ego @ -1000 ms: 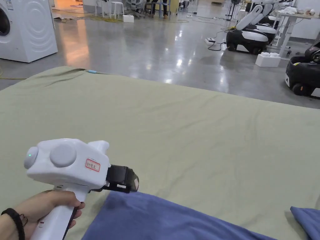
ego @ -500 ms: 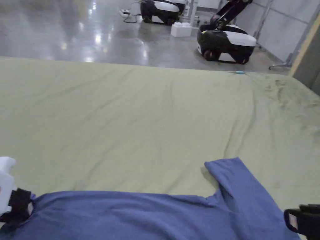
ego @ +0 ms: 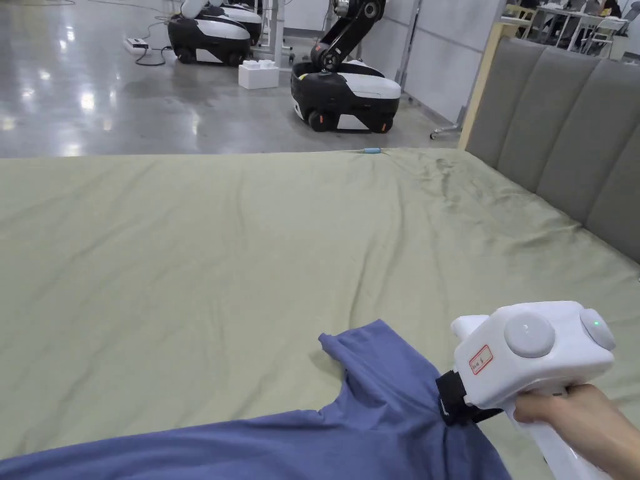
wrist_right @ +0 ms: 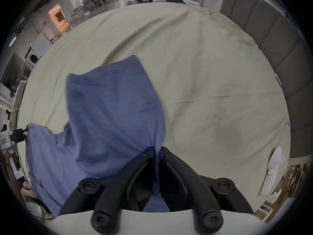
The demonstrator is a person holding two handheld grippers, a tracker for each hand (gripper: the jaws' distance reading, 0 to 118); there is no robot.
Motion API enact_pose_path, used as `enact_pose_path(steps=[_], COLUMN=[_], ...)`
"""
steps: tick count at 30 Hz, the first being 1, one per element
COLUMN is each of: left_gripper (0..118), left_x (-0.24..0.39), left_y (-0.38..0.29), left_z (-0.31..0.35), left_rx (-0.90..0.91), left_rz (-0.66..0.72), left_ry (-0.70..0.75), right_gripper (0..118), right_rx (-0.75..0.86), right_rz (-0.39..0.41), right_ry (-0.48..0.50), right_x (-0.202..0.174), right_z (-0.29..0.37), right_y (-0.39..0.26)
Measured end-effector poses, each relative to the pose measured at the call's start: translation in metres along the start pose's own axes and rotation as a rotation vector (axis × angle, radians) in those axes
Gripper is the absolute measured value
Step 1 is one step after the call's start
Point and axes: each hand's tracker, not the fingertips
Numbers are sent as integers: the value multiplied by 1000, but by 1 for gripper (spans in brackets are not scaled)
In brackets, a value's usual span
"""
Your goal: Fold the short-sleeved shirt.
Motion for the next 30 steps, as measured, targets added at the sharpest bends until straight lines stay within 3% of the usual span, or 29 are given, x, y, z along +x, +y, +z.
enact_pose_path(steps=[3, 8, 14, 22, 27, 28, 30], left_gripper=[7, 7, 7, 7, 7, 7, 7], left_x=[-5, -17, -37, -51, -68, -63, -58], left_y=[-10, -49, -128, -230, -250, -250, -247], left_z=[18, 93, 167, 149, 126, 128, 132], left_rx=[-23, 61, 143, 21, -31, -25, 1], left_rz=[94, 144, 142, 178, 283, 308, 287], left_ry=[-88, -208, -170, -122, -93, -102, -107], right_gripper=[7, 7, 7, 7, 7, 7, 7], right_rx=[31, 179, 228, 73, 1, 42, 158], right_rz=[-21, 16, -48, -96, -139, -157, -228], right_ry=[80, 90, 91, 37, -95, -74, 84], right_x=[-3, 2, 18, 21, 39, 41, 47], right_z=[23, 104, 175, 151, 118, 122, 133], right_y=[-7, -56, -160, -264, -289, -292, -292])
